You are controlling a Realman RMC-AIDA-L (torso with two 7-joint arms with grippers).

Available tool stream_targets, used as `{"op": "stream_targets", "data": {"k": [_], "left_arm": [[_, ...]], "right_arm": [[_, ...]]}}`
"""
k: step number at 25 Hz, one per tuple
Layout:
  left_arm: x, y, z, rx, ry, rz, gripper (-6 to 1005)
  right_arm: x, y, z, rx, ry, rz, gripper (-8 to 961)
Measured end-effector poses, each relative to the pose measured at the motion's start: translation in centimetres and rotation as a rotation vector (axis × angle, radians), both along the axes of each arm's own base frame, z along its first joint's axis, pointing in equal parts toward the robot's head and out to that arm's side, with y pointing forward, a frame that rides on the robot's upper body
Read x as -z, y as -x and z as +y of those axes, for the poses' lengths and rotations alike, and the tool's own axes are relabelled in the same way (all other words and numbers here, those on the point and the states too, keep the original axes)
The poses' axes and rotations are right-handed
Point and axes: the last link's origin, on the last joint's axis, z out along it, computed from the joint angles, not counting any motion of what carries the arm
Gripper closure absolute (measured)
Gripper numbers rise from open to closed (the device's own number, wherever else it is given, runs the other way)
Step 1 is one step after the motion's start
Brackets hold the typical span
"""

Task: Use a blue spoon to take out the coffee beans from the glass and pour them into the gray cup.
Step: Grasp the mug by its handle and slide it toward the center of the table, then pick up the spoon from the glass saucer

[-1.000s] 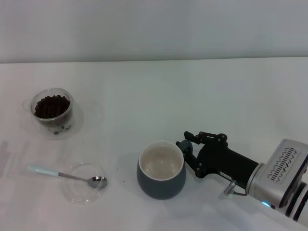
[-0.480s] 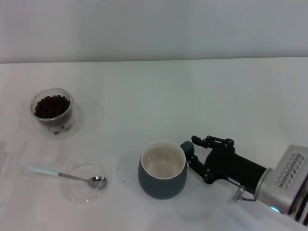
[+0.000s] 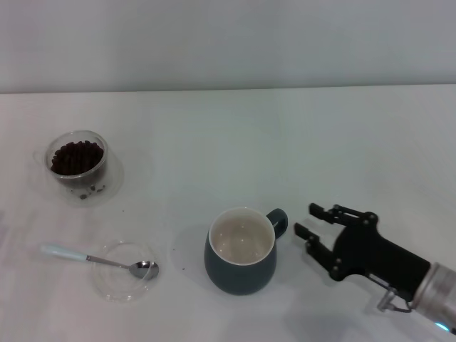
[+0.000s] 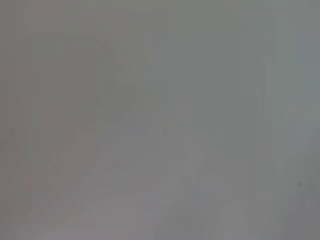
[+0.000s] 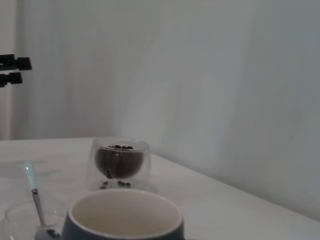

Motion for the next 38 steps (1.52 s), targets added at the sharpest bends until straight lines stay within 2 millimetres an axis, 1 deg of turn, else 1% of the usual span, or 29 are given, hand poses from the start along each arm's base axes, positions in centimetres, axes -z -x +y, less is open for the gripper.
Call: {"op": "stream_targets", "data": {"k": [3,6,8,14,17,20,22,25,29,34,38], "left_arm": [[0.0,0.2,-0.2,-0.012,-0.010,-0.009,199],[0.3,0.2,-0.4,-0.021,-0.006,-0.020,198],[0.6,0.2,-0.6,-0.027,0.002,-0.032,198],[1.7,0.1,-1.0,-0.038,0.036,-0.092,198],[2.3,0.1,-1.3,-0.049,0.054,-0.156,198],[2.8,0.0,-1.6,-0.058,0.071,-0.255,198],[3.2,-0.1,-1.8,-0.053,0.099,-0.325,199],[3.9,-0.4,-2.0,-0.044,0.145,-0.383,199],[5.3,-1.1,-2.2,-0.032,0.218,-0.435,199],[6.7,-1.9,-2.2,-0.024,0.316,-0.552,199],[7.7,-1.9,-2.0,-0.055,0.387,-0.612,199]], "right_arm": [[-0.9,-1.2,-0.5,0.040,-0.039,0.002,558],[-2.6,-2.4,-1.2,0.071,-0.108,0.026,558],[-3.8,-2.7,-1.8,0.065,-0.156,0.059,558],[-7.0,-2.6,-2.9,0.014,-0.310,0.151,557],[-8.4,-2.7,-2.8,0.006,-0.379,0.163,557],[-9.6,-3.1,-2.3,0.015,-0.450,0.152,556],[-10.4,-3.3,-2.0,0.022,-0.487,0.149,556],[-11.3,-3.7,-1.6,0.033,-0.537,0.142,556],[-12.3,-4.1,-1.4,0.050,-0.617,0.113,556],[-12.4,-3.9,-1.3,0.035,-0.648,0.094,555],[-12.4,-3.8,-1.3,0.032,-0.651,0.098,555]]}}
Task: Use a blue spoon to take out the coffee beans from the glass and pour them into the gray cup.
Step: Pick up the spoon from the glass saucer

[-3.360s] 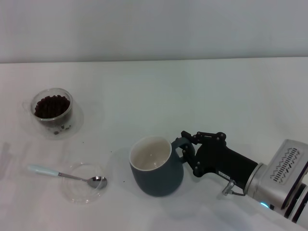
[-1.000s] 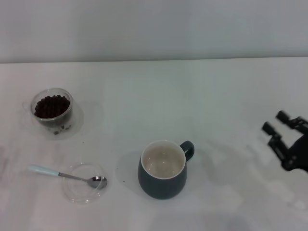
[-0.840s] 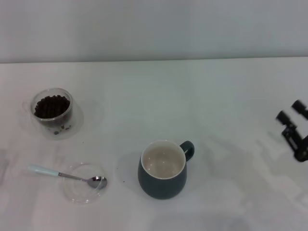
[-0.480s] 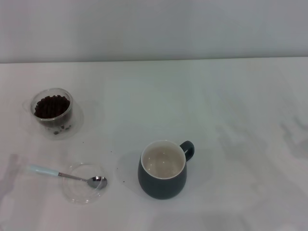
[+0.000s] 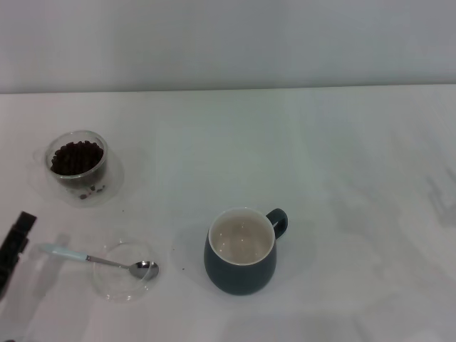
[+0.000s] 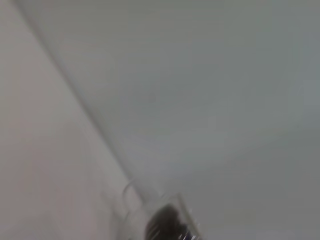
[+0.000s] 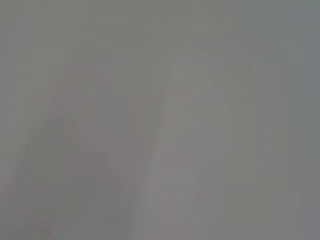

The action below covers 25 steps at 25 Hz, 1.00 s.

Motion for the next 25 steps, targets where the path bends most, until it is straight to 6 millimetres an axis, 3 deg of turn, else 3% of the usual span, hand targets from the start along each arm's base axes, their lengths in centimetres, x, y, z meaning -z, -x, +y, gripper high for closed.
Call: {"op": "stream_targets", "data": {"k": [14,25], "left_arm": [[1.8,-0.1,-0.3,-0.002,0.147,-0.043,198],[1.5,-0.2,0.2,0.033,0.160,-0.015,199]], "right_arm": [[0.7,0.8,-0.2,-0.030,-0.002,0.021,553],[0.9,0.8,-0.5,-0.035,0.008,0.030,552]]}}
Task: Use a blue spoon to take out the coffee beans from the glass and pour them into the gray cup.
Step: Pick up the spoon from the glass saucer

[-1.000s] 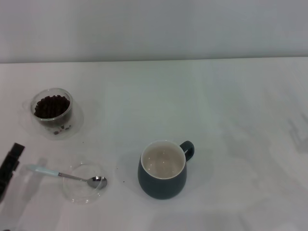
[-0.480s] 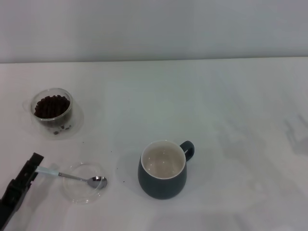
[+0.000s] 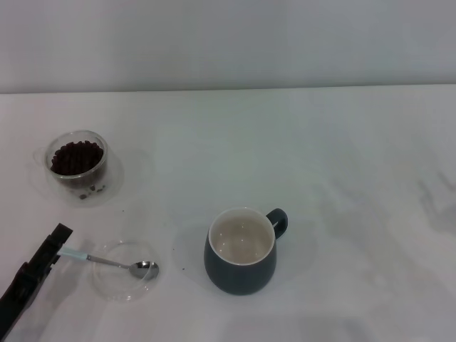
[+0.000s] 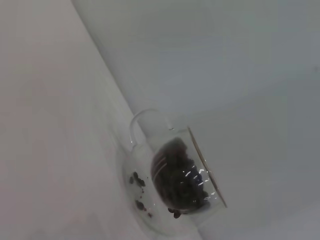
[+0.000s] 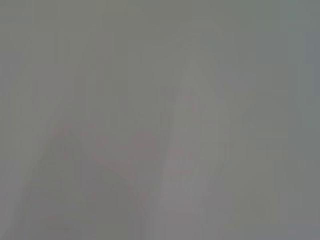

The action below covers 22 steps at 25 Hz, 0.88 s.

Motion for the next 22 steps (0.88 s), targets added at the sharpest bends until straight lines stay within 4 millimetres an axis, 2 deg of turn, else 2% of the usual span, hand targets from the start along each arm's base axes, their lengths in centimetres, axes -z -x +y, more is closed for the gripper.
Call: {"op": "stream_targets", "data": {"k": [22], "left_arm": [[0.4,-0.2,1.4,0.011,0.047,0.023,211]], "right_arm": [[0.1,0.3,-0.3,-0.021,0.008,0.004,550]]}}
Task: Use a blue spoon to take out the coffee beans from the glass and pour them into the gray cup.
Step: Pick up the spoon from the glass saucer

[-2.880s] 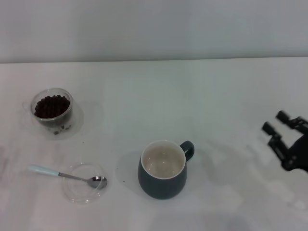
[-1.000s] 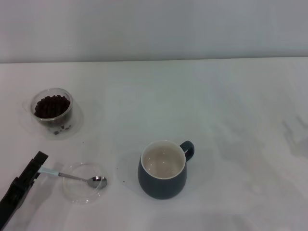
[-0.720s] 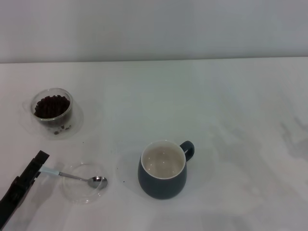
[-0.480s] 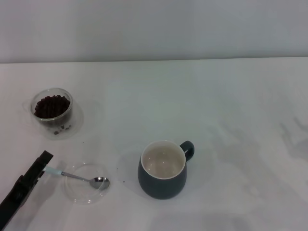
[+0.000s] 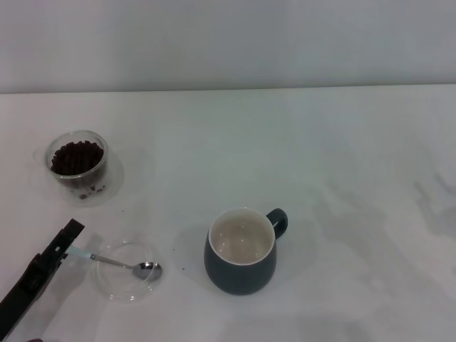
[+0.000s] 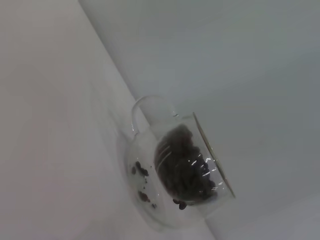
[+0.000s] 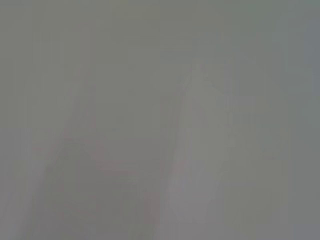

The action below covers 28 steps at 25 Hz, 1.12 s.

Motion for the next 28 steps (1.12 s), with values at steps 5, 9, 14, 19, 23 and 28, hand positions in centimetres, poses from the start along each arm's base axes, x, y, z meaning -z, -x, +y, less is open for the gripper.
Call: {"op": "stream_targets", "data": {"k": [5,9,14,19,23,28], "left_arm": [[0.05,-0.10,0.10,0.006,0.002,0.001,214],[0.15,-0.07,-0.09,0.001,0.001,0.001,322],[0.07,0.07,-0.20,-0.010,-0.006,-0.004,518],[0.07,0.11,-0.25,-0.012,-0.006,-0.005,665],[0.03,0.15,-0.26,-0.017,-0.010,-0.008,751],[-0.03,0.14,-0.25,-0.018,-0.015,-0.011,820]], "right_arm": [[0.03,-0.04,0.05,0.004,0.001,-0.001,549],[0.05,-0.12,0.02,0.008,0.003,-0.002,549],[0.03,-0.14,-0.06,0.008,0.003,-0.003,548],[0.01,-0.12,-0.11,0.006,0.001,-0.003,548],[-0.06,0.00,-0.18,-0.004,-0.004,-0.002,548],[-0.13,0.09,-0.31,-0.013,-0.010,-0.002,547]]}}
